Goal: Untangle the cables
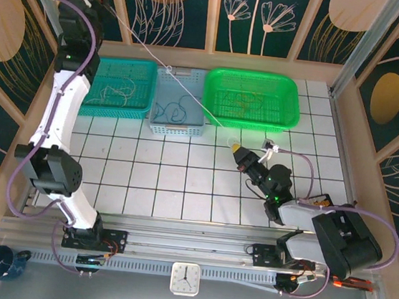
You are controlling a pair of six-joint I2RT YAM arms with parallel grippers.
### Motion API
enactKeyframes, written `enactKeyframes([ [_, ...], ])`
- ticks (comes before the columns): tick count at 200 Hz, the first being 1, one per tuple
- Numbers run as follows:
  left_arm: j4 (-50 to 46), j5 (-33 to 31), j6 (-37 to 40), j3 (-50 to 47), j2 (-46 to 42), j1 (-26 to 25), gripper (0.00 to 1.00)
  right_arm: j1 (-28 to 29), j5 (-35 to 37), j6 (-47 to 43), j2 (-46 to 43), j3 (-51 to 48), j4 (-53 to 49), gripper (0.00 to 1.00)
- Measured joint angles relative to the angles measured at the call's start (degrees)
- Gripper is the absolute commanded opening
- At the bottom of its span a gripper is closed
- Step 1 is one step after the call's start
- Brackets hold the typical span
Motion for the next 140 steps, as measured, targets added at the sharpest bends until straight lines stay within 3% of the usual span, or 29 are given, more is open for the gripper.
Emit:
enactKeyframes([
  [42, -4.7, -1.46, 0.7, 10.69, 6.12, 2.03, 0.0, -0.24, -0.52, -2.8, -2.05, 1.01, -6.86, 0.0],
  [59, -5.38, -1.18, 1.25, 14.62, 7.67, 2.01, 0.0, -0.24, -2.67, -4.63, -2.05, 3.76, -9.88, 0.19],
  [76, -6.16, -0.15, 1.55, 17.92, 8.55, 1.99, 0.0, 0.09, -5.18, -7.04, -2.05, 8.04, -13.0, 0.49],
  [88, -6.78, 0.44, 1.75, 20.98, 9.4, 1.99, 0.0, 0.59, -6.73, -8.31, -2.05, 11.26, -14.97, 0.61],
  [120, -10.27, 1.6, 2.78, 34.45, 14.51, 1.99, 0.0, 2.1, -9.66, -11.87, -2.1, 18.38, -19.34, 0.69],
  [140, -14.88, 1.55, 3.87, 49.62, 21.49, 1.99, 0.0, 2.25, -10.38, -13.11, -2.1, 20.13, -21.29, 0.69],
])
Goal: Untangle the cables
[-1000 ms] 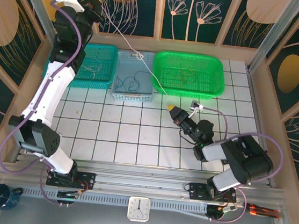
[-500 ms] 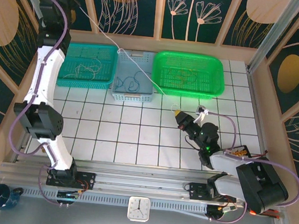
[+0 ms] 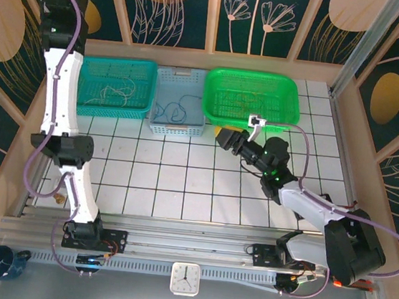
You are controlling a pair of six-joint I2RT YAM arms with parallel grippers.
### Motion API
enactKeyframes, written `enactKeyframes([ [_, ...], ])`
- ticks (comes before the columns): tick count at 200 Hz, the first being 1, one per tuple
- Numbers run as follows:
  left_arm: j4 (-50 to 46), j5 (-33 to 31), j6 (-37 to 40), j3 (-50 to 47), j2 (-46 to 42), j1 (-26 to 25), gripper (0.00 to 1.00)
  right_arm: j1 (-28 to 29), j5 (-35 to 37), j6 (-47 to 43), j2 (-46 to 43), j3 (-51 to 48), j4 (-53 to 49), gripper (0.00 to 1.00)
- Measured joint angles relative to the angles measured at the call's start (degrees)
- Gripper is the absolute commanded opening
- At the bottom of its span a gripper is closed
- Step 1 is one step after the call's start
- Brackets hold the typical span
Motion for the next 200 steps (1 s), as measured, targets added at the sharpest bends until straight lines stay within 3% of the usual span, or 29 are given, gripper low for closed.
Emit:
enactKeyframes([
  [11, -1.75, -0.15, 0.66, 7.63, 3.8, 0.04, 0.0, 0.0, 0.0, -0.33, 0.0, 0.28, -1.2, 0.69],
  [47, -7.34, -1.14, 3.04, 12.9, 7.21, 0.17, 0.0, -0.02, 0.04, -1.86, -0.61, 0.33, -5.73, 0.7],
  [200, -17.57, -1.86, 9.09, 13.11, 13.46, 0.33, 0.0, -3.87, 1.6, -6.23, -11.34, -1.44, -16.28, 0.7],
])
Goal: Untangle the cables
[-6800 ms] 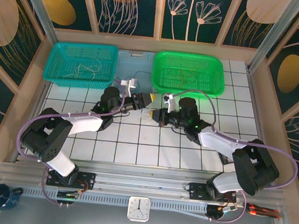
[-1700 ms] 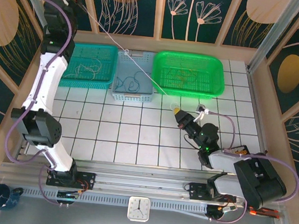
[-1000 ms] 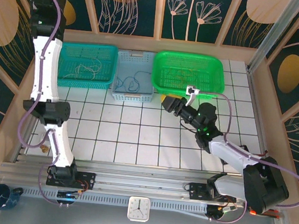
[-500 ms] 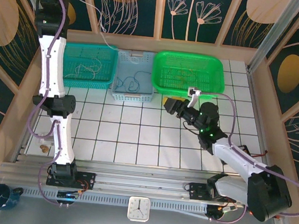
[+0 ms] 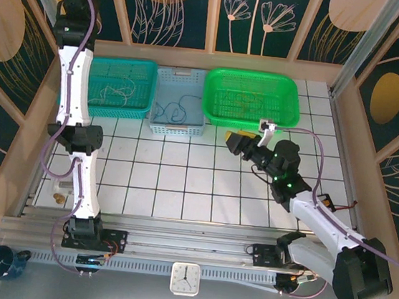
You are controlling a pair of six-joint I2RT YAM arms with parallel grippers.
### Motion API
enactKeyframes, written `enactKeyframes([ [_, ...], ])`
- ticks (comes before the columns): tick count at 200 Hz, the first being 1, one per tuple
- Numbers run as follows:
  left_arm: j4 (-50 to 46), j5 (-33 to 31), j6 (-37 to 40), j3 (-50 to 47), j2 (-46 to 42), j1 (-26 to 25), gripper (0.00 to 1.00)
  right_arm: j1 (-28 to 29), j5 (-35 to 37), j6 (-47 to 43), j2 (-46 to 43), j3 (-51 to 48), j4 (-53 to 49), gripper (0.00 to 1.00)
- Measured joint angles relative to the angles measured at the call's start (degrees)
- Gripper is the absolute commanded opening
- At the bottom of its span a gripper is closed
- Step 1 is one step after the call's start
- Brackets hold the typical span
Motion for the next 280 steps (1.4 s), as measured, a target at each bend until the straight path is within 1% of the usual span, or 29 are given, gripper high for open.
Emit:
enactKeyframes([
  [54, -3.04, -1.66, 2.25, 0.11, 3.87, 0.0, 0.0, -0.76, 0.02, -0.22, -2.56, -1.53, -1.29, 0.7],
  [131, -9.7, -2.86, 3.43, 0.11, 10.23, 0.0, 0.0, -2.01, 1.09, -1.31, -8.13, -2.56, -5.38, 0.71],
  [135, -9.92, -2.91, 3.52, 0.11, 10.32, 0.0, 0.04, -2.12, 1.18, -1.33, -8.31, -2.56, -5.51, 0.71],
  [165, -11.21, -3.32, 4.5, 0.13, 10.62, 0.0, 0.48, -2.78, 1.46, -1.55, -8.48, -2.58, -6.12, 0.72],
  [203, -11.34, -4.57, 4.74, 0.22, 10.6, 0.0, 0.78, -3.32, 1.46, -1.73, -8.48, -2.75, -6.14, 0.72],
  [215, -11.32, -4.83, 4.39, 0.22, 10.6, 0.0, 0.85, -3.52, 1.46, -1.75, -8.48, -2.75, -6.12, 0.73],
  [233, -11.43, -5.62, 4.15, 0.22, 10.43, 0.0, 0.91, -3.96, 1.46, -1.75, -8.48, -2.75, -6.14, 0.73],
  [255, -12.83, -6.12, 2.67, 0.22, 9.57, 0.0, 0.95, -4.59, 1.44, -1.95, -8.48, -2.75, -6.14, 0.73],
  [280, -17.2, -6.16, 0.22, 0.22, 7.15, 0.0, 0.97, -5.35, 1.33, -2.8, -8.44, -2.6, -6.6, 0.74],
])
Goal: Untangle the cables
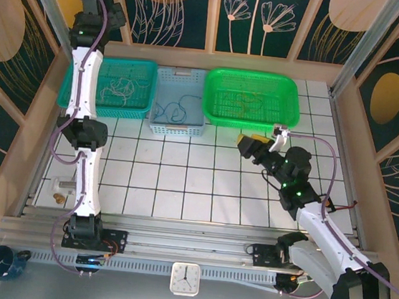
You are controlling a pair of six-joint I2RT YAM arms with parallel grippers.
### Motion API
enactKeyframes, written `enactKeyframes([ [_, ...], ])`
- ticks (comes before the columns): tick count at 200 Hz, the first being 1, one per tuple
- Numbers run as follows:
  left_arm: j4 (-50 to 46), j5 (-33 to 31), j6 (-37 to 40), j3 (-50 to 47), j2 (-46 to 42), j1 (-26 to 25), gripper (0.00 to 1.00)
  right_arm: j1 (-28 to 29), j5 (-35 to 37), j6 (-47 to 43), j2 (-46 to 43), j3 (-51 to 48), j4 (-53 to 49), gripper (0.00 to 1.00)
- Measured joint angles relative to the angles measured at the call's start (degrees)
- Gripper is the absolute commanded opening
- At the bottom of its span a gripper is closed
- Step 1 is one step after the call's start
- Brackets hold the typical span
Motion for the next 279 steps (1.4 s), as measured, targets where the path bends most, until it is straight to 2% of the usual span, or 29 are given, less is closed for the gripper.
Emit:
enactKeyframes([
  [57, -8.55, 4.61, -4.15, -2.54, -11.32, 0.55, 0.99, -1.84, -1.22, -1.4, 0.28, 2.78, -1.84, 0.8],
  [86, -9.16, 10.32, -5.92, -11.52, -22.34, 2.32, 0.99, -3.67, -1.46, -2.05, 0.28, 3.41, -3.17, 0.85],
  [97, -9.05, 12.26, -6.43, -15.15, -26.05, 2.86, 0.99, -4.44, -1.42, -2.6, 0.28, 3.8, -3.91, 0.94],
  [112, -9.01, 14.64, -6.86, -20.87, -31.17, 3.26, 0.99, -5.66, -1.29, -3.3, 0.28, 4.59, -5.31, 0.99],
  [139, -8.41, 18.47, -7.13, -32.61, -39.6, 3.15, 0.99, -7.74, 0.52, -5.2, 0.28, 6.99, -9.29, 0.99],
  [171, -5.88, 20.06, -6.97, -54.16, -53.48, 2.47, 0.99, -10.71, 5.84, -7.56, 0.28, 9.75, -14.47, 0.99],
  [200, 3.08, 19.5, -5.97, -82.03, -72.48, 1.55, 0.99, -13.97, 12.33, -8.79, 1.33, 10.51, -17.51, 0.99],
  [226, 21.0, 15.56, -5.97, -113.66, -93.39, 1.55, 0.99, -16.31, 19.71, -8.81, 3.52, 8.94, -17.31, 0.99],
  [240, 30.88, 12.94, -5.88, -127.6, -100.91, 1.55, 0.99, -16.68, 23.93, -8.98, 4.42, 6.43, -15.93, 0.99],
  [257, 43.56, 9.62, -4.7, -140.98, -103.82, 1.55, 0.99, -16.81, 28.7, -9.81, 6.21, 3.39, -14.78, 0.99],
  [279, 61.0, 5.49, -2.32, -155.58, -102.09, 1.55, 0.99, -16.85, 34.1, -12.41, 9.35, 1.4, -13.6, 0.99],
])
